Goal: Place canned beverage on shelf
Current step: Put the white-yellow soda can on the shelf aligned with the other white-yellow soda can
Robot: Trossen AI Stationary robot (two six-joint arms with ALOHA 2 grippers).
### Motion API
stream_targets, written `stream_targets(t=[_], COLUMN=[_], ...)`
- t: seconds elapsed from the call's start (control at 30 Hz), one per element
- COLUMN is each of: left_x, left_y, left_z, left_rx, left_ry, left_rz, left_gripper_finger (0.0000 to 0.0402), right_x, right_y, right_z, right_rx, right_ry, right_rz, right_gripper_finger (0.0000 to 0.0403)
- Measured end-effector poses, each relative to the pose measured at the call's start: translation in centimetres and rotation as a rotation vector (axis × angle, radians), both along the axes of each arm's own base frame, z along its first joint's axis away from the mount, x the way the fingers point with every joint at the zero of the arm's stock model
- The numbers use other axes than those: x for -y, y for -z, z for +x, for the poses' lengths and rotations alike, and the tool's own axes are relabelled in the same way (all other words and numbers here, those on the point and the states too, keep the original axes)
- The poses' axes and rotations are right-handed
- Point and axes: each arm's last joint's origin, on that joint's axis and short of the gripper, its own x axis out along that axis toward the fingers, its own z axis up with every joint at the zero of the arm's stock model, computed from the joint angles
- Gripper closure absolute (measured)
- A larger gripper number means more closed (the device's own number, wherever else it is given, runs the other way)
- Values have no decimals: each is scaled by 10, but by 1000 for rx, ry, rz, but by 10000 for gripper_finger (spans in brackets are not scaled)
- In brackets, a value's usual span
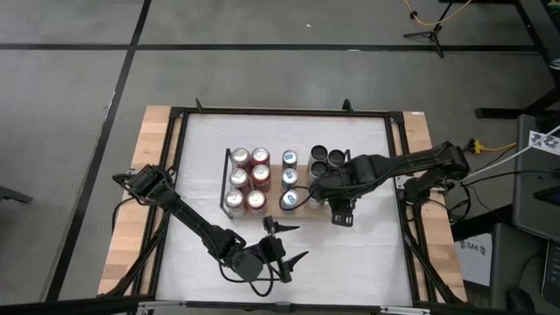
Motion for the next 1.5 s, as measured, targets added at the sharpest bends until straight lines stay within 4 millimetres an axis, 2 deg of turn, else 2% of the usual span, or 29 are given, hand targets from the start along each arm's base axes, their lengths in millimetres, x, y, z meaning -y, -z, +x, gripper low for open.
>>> stream_targets(t=[0.2,0.5,0.93,1.5], left_x=[0,0,0,0], left_y=[0,0,0,0], left_z=[0,0,0,0], left_rx=[0,0,0,0], left_ry=[0,0,0,0], left_rz=[0,0,0,0], left_gripper_finger=[63,63,63,63], right_x=[-2,-2,-1,0], right_y=[10,10,10,6], right_z=[7,8,8,5], right_rx=[-36,-39,-24,-34], right_ry=[-2,-2,1,1], right_rz=[-8,-9,-52,-46], right_gripper_finger=[150,149,94,91])
